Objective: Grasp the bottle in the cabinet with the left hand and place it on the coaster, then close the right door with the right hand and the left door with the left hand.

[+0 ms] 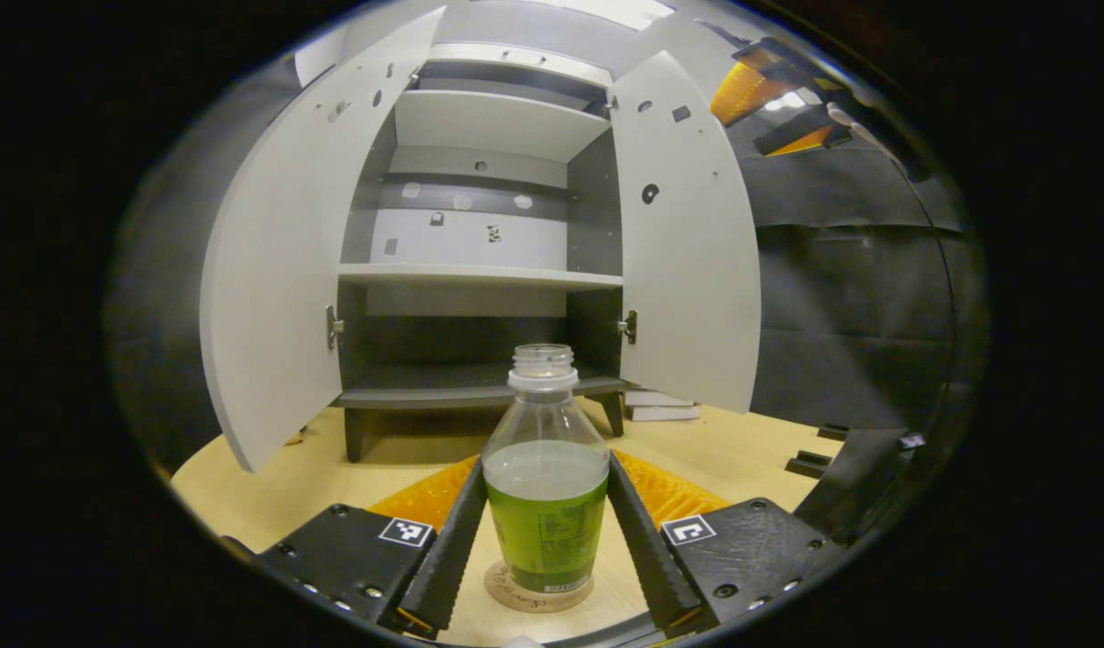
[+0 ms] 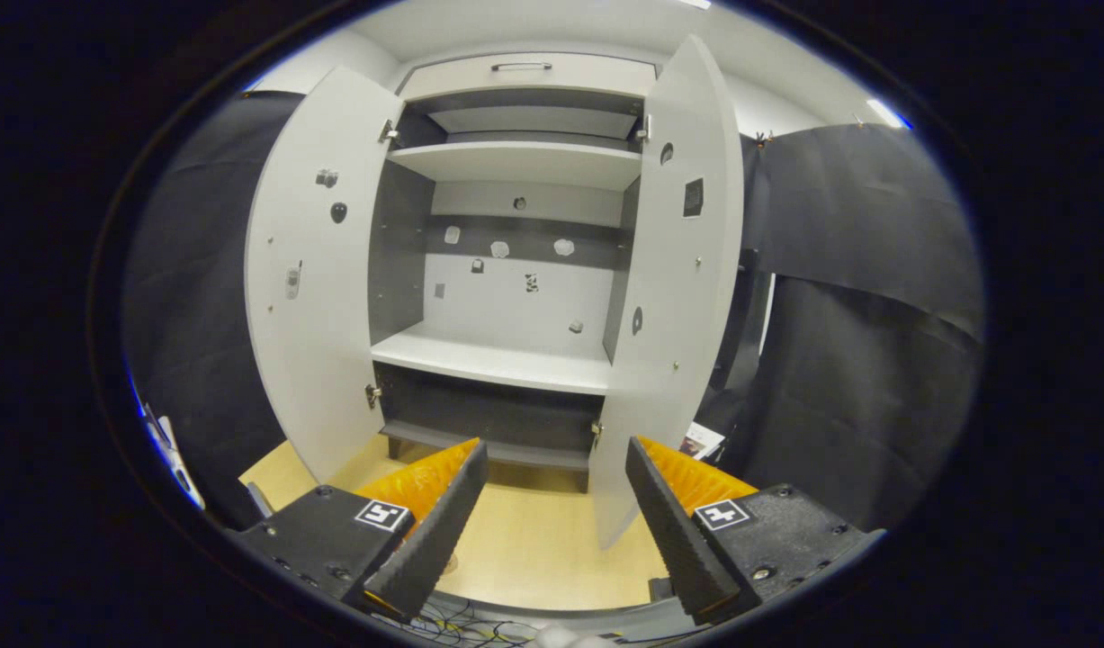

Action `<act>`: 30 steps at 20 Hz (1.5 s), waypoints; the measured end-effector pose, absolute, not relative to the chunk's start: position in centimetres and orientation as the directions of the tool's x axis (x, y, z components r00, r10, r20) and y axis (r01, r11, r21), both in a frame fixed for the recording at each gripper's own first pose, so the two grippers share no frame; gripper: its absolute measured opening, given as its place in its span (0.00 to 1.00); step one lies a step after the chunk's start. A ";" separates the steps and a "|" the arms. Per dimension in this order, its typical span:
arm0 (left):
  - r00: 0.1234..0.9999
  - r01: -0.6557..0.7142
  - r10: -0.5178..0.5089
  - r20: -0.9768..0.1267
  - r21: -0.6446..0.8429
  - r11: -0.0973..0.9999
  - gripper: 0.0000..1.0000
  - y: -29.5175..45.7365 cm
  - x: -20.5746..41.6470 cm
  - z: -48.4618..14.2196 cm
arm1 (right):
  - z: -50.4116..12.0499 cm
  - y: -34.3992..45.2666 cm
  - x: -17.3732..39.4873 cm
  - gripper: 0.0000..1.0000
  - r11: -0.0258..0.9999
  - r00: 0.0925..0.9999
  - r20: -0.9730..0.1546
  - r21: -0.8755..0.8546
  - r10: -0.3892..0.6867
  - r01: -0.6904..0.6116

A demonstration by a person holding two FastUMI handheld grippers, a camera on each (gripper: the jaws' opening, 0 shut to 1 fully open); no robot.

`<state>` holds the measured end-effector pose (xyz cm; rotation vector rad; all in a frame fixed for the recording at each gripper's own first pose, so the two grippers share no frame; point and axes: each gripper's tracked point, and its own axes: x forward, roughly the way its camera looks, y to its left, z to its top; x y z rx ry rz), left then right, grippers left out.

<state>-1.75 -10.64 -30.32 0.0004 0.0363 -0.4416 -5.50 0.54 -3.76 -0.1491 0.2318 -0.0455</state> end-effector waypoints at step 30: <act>0.910 0.409 -0.410 0.066 0.026 0.912 0.97 -11.0 -0.6 -17.9 | -4.0 -0.3 -7.7 1.00 0.993 0.978 -0.200 -0.108 -0.068 0.047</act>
